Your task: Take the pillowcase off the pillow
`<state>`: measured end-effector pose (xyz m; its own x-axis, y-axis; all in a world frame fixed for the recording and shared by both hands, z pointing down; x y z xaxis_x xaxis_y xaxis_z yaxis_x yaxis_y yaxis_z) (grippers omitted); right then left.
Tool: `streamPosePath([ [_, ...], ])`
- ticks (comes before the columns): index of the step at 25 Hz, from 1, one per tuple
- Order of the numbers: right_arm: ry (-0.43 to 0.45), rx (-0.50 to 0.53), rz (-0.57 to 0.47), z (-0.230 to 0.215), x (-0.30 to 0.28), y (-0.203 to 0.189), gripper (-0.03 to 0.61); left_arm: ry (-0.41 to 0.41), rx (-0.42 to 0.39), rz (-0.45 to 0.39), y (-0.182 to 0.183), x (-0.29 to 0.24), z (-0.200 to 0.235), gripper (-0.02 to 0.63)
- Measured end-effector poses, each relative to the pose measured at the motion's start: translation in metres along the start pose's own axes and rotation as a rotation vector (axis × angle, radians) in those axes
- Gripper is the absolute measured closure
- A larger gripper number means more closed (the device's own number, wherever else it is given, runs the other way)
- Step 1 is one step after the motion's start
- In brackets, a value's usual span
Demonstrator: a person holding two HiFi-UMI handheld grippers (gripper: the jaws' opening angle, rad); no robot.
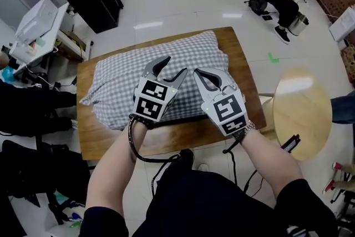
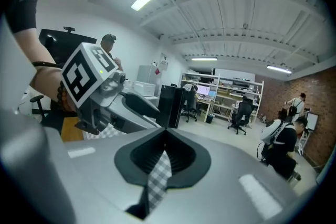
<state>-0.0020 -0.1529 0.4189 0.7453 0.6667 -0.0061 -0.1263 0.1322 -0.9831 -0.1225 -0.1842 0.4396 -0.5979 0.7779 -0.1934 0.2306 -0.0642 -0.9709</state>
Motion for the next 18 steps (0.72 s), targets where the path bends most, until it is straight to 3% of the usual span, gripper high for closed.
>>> streamPosePath([
  [8, -0.021, -0.028, 0.051, -0.03, -0.051, -0.02, 0.577, -0.161, 0.002, 0.169, -0.027, -0.043, 0.048, 0.25],
  [12, -0.032, -0.043, 0.063, -0.042, -0.056, -0.027, 0.577, -0.236, -0.038, 0.235, -0.032, -0.059, 0.057, 0.222],
  [18, -0.051, -0.067, 0.065, -0.061, -0.065, -0.038, 0.577, -0.341, -0.112, 0.421, -0.055, -0.08, 0.057, 0.212],
])
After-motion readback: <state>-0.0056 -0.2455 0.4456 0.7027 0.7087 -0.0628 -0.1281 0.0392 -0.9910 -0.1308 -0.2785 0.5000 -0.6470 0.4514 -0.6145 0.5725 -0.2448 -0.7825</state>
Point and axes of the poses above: the fingertips, and each gripper's own axes: x backward along the fingers, z to its left, y out of its top, the point moved 7 cm from there along x, backward along the fingers, and after that the axes turned 11 degrees about -z, right-handed, at the moved point
